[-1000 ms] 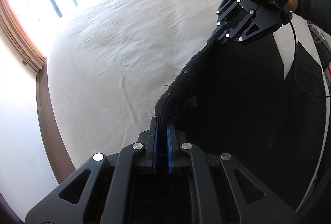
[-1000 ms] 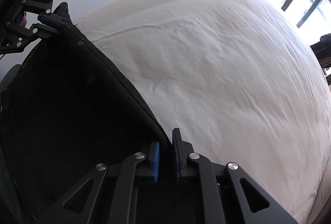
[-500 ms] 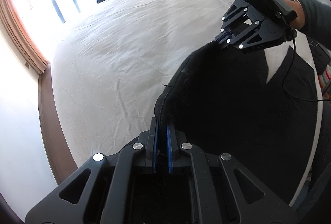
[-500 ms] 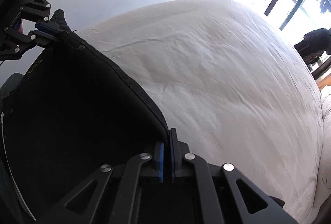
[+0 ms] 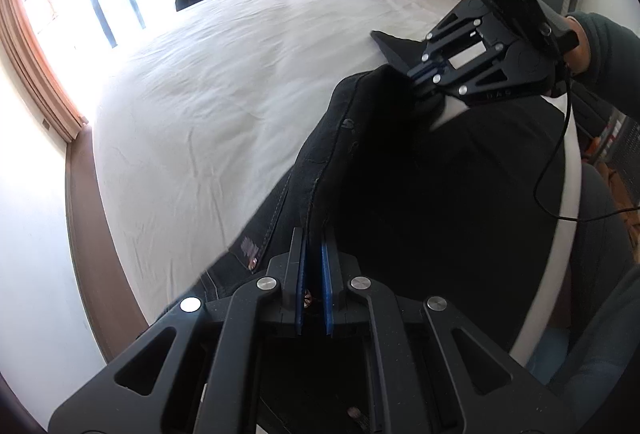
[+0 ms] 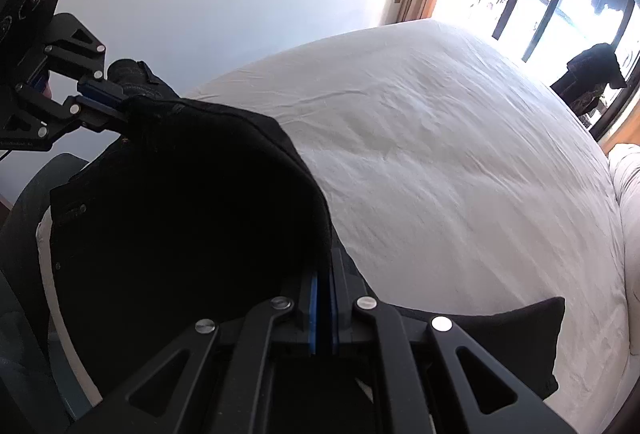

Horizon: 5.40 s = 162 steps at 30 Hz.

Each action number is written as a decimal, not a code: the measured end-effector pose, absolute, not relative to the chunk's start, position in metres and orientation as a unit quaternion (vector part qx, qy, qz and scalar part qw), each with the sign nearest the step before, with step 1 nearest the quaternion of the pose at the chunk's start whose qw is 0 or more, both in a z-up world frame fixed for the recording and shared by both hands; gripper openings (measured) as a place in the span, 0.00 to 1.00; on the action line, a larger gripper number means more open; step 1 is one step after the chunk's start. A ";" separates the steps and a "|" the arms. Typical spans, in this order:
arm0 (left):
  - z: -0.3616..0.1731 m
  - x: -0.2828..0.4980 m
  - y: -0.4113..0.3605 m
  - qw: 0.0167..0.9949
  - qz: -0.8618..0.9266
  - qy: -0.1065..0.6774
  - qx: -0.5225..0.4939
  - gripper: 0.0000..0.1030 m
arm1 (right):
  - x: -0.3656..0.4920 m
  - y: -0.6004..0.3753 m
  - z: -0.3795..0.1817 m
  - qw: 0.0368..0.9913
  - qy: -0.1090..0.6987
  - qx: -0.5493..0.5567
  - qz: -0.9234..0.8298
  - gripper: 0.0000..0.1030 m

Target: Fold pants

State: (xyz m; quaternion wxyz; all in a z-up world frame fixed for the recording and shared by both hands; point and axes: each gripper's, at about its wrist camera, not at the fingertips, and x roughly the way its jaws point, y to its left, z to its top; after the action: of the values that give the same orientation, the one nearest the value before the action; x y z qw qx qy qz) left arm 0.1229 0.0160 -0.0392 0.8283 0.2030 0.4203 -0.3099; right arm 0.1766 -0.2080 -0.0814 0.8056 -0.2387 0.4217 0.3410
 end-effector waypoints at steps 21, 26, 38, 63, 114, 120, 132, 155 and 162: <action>-0.099 -0.013 0.009 0.769 -0.351 0.446 0.294 0.05 | 0.005 -0.220 -0.131 0.807 0.445 -0.228 0.315 0.05; -0.111 -0.029 0.004 0.754 -0.353 0.446 0.329 0.05 | -0.017 -0.208 -0.146 0.801 0.444 -0.261 0.305 0.05; -0.110 -0.027 0.018 0.734 -0.376 0.443 0.352 0.05 | -0.037 -0.199 -0.169 0.791 0.446 -0.294 0.298 0.05; -0.114 -0.035 0.018 0.746 -0.366 0.447 0.333 0.41 | -0.043 -0.210 -0.192 0.807 0.464 -0.249 0.266 0.40; -0.145 0.119 -0.099 0.798 -0.313 0.504 0.102 0.54 | 0.305 -0.349 -0.197 0.824 0.565 0.028 -0.032 0.55; -0.147 0.109 -0.102 0.800 -0.308 0.502 0.111 0.54 | 0.306 -0.364 -0.191 0.824 0.564 0.054 -0.025 0.11; -0.153 0.118 -0.112 0.805 -0.284 0.508 0.116 0.54 | 0.217 -0.449 -0.104 0.883 0.438 0.160 -0.053 0.07; -0.171 0.117 -0.158 0.815 -0.251 0.499 0.157 0.55 | -0.040 -0.616 -0.167 0.834 0.339 0.371 -0.226 0.06; -0.170 0.109 -0.156 0.815 -0.256 0.495 0.160 0.55 | -0.067 -0.626 -0.174 0.825 0.326 0.393 -0.242 0.04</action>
State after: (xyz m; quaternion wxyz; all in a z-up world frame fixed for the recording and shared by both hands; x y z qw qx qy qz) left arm 0.1093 -0.1561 -0.1696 0.8148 0.1604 0.4950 -0.2556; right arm -0.0674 -0.6264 -0.1743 0.8251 0.3926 0.3264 -0.2420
